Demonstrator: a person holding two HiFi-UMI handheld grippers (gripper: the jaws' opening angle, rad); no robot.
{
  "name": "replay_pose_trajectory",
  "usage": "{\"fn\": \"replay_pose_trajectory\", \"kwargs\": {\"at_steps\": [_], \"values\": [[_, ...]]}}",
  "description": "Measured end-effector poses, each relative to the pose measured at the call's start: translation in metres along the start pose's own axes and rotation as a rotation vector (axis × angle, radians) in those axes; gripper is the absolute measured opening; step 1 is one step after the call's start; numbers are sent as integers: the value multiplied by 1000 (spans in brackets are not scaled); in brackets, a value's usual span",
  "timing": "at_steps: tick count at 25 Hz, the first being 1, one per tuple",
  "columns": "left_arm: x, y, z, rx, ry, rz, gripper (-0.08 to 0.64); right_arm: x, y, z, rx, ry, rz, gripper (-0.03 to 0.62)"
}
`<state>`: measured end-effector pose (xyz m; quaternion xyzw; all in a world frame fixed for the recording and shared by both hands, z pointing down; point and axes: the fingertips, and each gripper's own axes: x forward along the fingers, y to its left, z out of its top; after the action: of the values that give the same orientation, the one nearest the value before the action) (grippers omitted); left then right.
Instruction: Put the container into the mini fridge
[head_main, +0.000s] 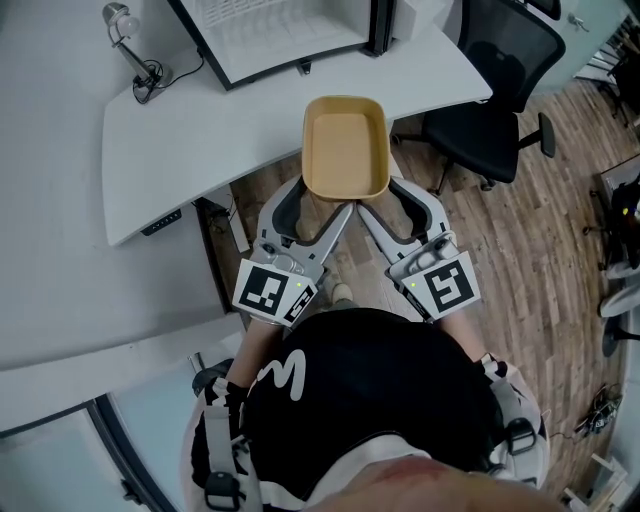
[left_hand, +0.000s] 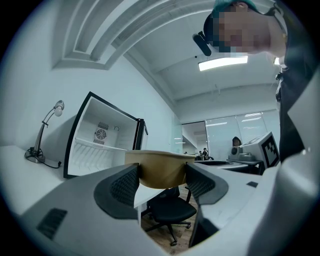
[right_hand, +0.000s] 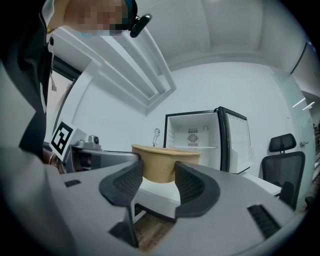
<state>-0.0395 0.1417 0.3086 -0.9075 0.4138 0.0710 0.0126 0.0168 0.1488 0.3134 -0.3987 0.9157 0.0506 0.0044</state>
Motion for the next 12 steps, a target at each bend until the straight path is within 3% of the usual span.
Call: {"fn": "replay_pose_trajectory", "kwargs": {"at_steps": [12], "values": [[11,27,-8,-3,1,-24,296,26,-7,-9,15,-4,-30,204]]}}
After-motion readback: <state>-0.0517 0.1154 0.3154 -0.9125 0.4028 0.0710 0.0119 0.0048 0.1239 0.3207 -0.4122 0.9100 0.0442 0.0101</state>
